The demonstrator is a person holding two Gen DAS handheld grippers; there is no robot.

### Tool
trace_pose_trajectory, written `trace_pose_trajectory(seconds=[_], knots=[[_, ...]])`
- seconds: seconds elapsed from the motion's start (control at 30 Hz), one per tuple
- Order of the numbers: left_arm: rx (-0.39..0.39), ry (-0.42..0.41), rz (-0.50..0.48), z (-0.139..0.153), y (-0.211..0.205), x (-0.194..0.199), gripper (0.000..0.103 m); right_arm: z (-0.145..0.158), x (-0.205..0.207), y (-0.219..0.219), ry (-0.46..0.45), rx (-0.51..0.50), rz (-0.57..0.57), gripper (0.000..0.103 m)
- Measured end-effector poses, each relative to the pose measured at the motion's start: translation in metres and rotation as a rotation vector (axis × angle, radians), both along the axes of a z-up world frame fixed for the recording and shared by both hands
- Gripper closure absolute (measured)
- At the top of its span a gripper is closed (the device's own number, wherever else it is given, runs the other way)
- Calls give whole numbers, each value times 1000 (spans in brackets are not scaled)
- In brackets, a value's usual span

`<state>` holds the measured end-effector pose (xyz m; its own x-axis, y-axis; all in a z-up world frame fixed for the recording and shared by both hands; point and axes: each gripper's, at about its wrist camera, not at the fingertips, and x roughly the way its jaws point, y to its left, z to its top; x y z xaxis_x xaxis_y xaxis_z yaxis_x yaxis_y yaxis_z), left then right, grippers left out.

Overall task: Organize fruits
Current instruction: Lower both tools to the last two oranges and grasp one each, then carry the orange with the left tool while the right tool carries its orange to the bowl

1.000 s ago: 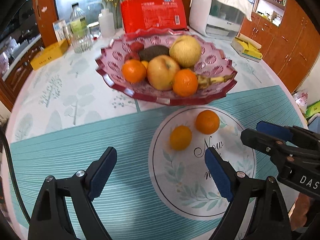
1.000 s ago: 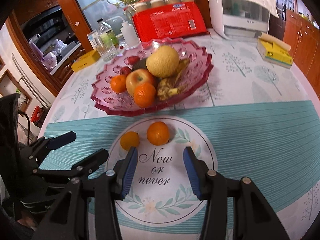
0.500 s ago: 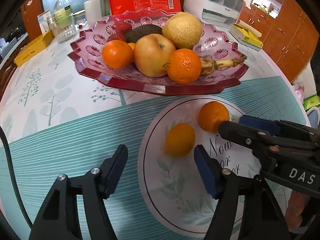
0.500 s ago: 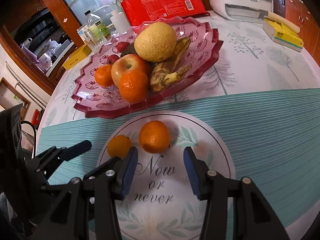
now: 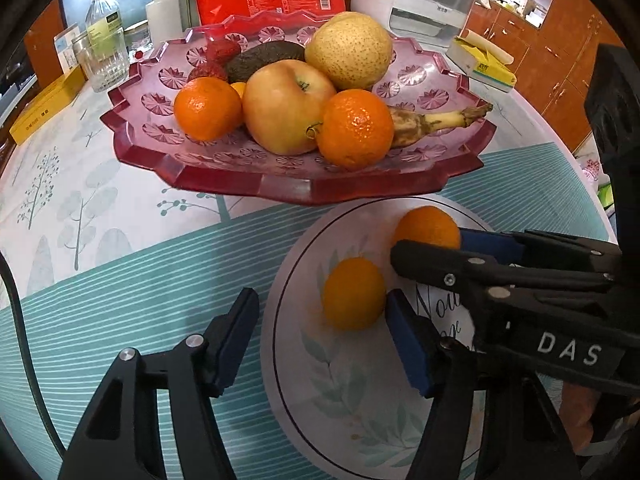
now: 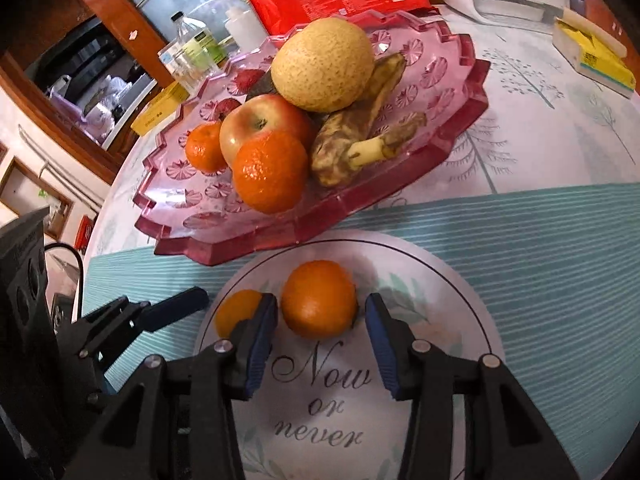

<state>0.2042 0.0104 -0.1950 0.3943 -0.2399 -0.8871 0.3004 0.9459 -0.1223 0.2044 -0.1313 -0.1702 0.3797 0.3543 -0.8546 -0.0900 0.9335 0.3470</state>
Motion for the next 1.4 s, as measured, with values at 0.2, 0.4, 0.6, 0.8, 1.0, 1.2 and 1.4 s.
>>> trace_pose_trajectory(seconds=[0.2, 0.4, 0.6, 0.8, 1.0, 1.2, 1.4], knots=[[-5, 1, 9, 0, -3, 3, 41, -1, -3, -13, 10, 47, -31, 65], [-27, 3, 1, 1, -6, 2, 68, -1, -12, -22, 2, 34, -40, 65], [-18, 2, -2, 2, -12, -2, 75, 0, -19, -21, -4, 10, -36, 65], [-10, 7, -8, 9, -12, -13, 75, 4, -32, -18, -3, 2, -20, 65], [-21, -6, -5, 31, -8, -30, 75, 20, -47, -15, -28, 15, -6, 65], [-33, -50, 11, 68, -2, -44, 75, 49, -61, -13, -84, 24, 4, 65], [-28, -112, 43, 118, 5, -44, 75, 94, -64, -15, -167, 35, -11, 65]])
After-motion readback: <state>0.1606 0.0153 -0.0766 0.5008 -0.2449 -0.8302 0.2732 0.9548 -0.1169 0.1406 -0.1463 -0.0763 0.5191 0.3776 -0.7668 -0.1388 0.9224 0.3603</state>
